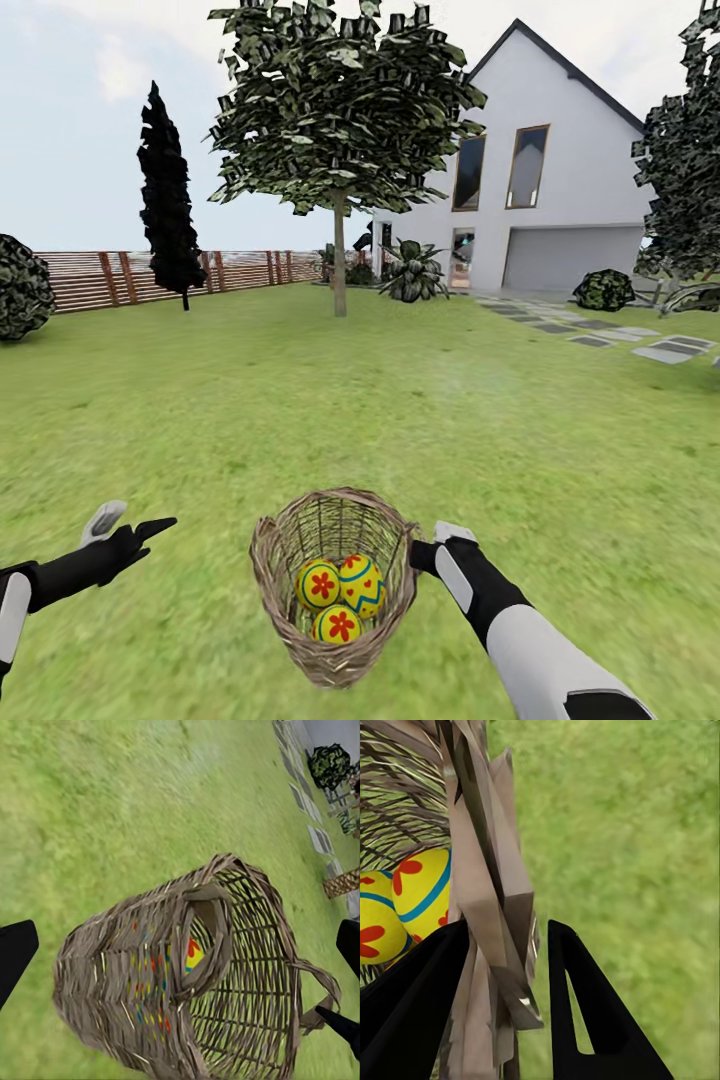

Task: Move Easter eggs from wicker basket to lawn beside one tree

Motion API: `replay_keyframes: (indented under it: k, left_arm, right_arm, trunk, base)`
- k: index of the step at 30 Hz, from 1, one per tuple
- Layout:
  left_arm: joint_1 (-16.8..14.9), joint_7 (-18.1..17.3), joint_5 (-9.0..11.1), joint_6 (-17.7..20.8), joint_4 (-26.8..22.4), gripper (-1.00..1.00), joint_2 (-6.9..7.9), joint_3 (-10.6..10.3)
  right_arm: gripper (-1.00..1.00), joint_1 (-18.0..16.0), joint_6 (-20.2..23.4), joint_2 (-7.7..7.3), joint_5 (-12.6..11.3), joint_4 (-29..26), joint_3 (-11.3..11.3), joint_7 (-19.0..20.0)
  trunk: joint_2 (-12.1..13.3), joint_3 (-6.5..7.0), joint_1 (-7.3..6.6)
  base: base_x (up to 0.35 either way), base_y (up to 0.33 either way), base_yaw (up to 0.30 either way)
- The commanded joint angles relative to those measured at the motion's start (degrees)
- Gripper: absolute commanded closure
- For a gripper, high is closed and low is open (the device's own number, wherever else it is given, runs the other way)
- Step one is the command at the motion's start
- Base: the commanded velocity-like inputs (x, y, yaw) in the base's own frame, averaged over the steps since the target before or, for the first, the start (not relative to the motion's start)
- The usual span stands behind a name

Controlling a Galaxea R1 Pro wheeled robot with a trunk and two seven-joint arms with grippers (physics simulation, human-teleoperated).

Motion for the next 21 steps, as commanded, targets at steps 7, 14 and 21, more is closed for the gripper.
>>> replay_keyframes:
  k: [7, 14, 21]
  left_arm:
    - [-0.06, -0.26, 0.05, 0.34, -0.01, -1.00, 0.10, 0.19]
    - [-0.06, -0.30, 0.05, 0.35, 0.00, -1.00, 0.26, 0.27]
    - [-0.06, -0.33, 0.00, 0.40, 0.06, -1.00, 0.41, 0.30]
  right_arm:
    - [1.00, -0.05, 0.14, -0.18, -0.74, -0.14, -0.26, -0.38]
    - [1.00, -0.05, 0.07, 0.07, -0.74, -0.16, -0.12, -0.44]
    - [1.00, -0.05, 0.02, 0.26, -0.74, -0.17, -0.08, -0.44]
  trunk:
    - [-0.08, -0.10, 0.05]
    - [-0.08, -0.10, 0.05]
    - [-0.08, -0.10, 0.05]
  base:
    - [0.302, 0.000, 0.000]
    - [0.302, 0.000, 0.000]
    - [0.302, 0.000, 0.000]
